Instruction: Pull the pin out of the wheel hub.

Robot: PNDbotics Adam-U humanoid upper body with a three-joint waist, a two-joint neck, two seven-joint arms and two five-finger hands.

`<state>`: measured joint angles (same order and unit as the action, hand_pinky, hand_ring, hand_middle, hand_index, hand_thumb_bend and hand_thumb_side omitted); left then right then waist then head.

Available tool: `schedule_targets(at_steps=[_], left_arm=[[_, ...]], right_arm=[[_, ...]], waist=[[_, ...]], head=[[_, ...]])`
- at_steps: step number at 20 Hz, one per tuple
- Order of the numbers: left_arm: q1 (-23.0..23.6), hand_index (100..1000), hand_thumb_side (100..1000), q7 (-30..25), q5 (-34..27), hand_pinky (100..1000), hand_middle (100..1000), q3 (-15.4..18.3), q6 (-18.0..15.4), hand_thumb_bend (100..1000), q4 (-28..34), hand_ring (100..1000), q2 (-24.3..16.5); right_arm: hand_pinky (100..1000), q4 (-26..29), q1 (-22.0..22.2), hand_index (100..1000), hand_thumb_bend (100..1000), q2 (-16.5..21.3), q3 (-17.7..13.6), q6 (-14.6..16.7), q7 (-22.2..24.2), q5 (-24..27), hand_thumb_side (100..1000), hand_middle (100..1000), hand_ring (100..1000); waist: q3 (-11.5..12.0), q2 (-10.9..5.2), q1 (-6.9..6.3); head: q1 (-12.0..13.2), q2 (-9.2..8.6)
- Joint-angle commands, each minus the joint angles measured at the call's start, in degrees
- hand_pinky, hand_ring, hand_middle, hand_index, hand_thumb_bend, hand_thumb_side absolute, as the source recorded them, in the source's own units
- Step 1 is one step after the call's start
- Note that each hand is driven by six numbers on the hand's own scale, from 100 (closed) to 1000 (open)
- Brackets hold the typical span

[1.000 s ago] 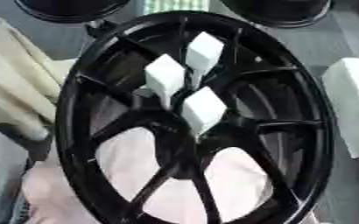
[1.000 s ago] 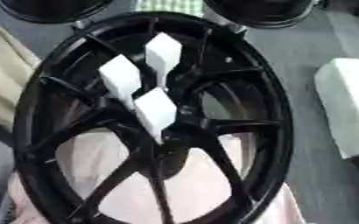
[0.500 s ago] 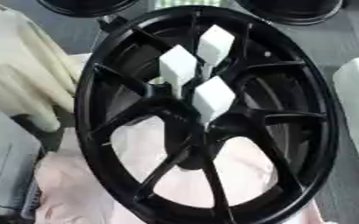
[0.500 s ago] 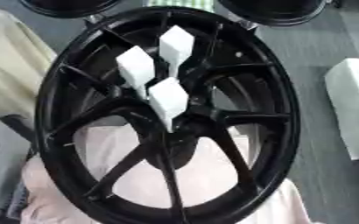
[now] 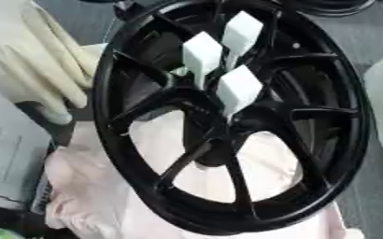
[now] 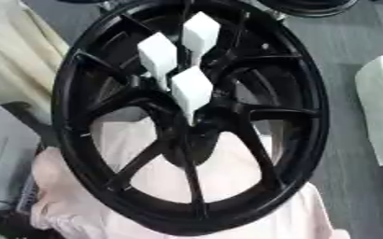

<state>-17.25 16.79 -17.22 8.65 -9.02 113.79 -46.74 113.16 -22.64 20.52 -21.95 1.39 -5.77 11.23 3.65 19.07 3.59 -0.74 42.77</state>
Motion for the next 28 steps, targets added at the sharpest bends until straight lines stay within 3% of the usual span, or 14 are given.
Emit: schedule_targets(at_steps=[1, 8, 14, 19, 25, 28], left_arm=[[-0.9, 714, 596, -1.2, 1.5, 585, 490, -0.6, -0.4, 301, 0.8, 498, -6.3], [-5.6, 724, 559, -7.3, 5.9, 610, 507, -4.4, 0.5, 331, 0.8, 518, -19.0], [-13.2, 750, 576, -20.8, 13.9, 659, 559, -9.6, 2.5, 401, 0.8, 566, -25.8], [-22.1, 768, 584, -33.3, 18.5, 683, 603, -16.3, 2.0, 416, 0.7, 602, -25.7], [-34.8, 797, 643, -53.7, 19.3, 714, 660, -25.1, 0.8, 410, -3.4, 650, -20.7], [-38.9, 819, 668, -59.9, 17.9, 722, 686, -27.3, 0.5, 429, -5.4, 662, -18.4]], right_arm=[[767, 0.4, -0.1, 538, 391, 2.3, -0.3, 0.7, 0.1, 0.7, 280, 504, 554], [763, -0.2, 0.9, 537, 385, 4.1, -0.1, 2.0, 0.4, 0.9, 281, 502, 551], [763, -1.0, 1.3, 536, 382, 5.1, 0.5, 2.5, 1.5, 0.7, 285, 500, 550], [762, -1.5, 1.4, 536, 380, 6.2, 1.1, 3.0, 2.2, 0.6, 285, 500, 549], [761, -1.9, 1.4, 536, 379, 7.1, 1.5, 3.4, 2.8, 0.6, 285, 500, 548], [762, -2.1, 1.5, 535, 376, 7.4, 1.6, 3.5, 3.1, 0.5, 290, 499, 548]], waist=[[-0.4, -1.61, -0.32], [-1.3, -1.9, -0.73], [-2.2, -2.2, -1.6], [-2.9, -2.57, -2.27], [-2.8, -2.83, -2.81], [-2.4, -2.66, -3.02]], head=[[-1.2, 0.16], [-1.7, 0.79], [-1.4, 0.8], [-1.3, 0.5], [-1.9, -0.19], [-2.0, -0.62]])
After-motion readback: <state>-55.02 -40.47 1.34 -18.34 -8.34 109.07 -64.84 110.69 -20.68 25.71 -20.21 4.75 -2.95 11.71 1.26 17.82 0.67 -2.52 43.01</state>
